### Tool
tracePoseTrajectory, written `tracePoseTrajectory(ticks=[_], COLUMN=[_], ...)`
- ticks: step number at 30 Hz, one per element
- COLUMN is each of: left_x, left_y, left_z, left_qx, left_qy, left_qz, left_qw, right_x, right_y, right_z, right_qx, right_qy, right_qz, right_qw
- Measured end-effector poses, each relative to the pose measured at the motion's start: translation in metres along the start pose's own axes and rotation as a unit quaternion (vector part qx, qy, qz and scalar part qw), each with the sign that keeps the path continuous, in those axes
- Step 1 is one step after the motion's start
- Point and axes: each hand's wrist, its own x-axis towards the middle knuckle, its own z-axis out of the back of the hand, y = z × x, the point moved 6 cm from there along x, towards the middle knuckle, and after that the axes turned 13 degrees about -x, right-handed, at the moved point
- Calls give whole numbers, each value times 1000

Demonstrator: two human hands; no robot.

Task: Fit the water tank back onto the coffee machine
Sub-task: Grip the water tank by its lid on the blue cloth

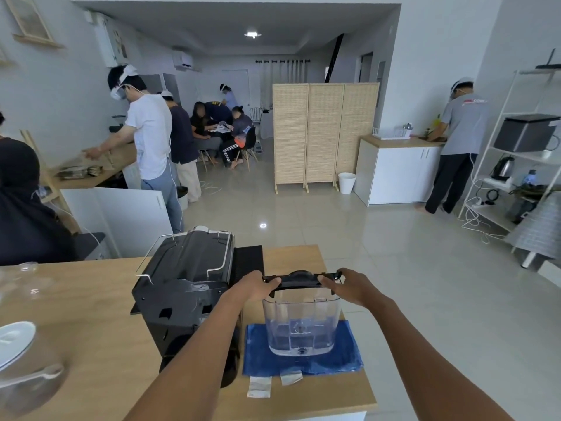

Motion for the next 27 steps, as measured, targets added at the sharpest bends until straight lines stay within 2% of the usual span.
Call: tracePoseTrajectory(ticks=[7, 13, 21, 27], left_x=[1, -1, 0, 2], left_y=[4, 10, 12, 17], left_z=[-1, 3, 3, -2], left_qx=[-87, -106, -119, -189], left_qy=[-26, -52, -54, -46], left_qz=[-43, -60, -67, -72], left_qw=[995, 991, 989, 978], right_x=[-2, -3, 0, 0], right_y=[-5, -9, -11, -10], right_z=[-10, -15, -19, -20], right_qx=[74, 115, 125, 189], right_qy=[-14, -12, -36, -44], right_qz=[10, 22, 35, 53], right_qw=[997, 993, 991, 980])
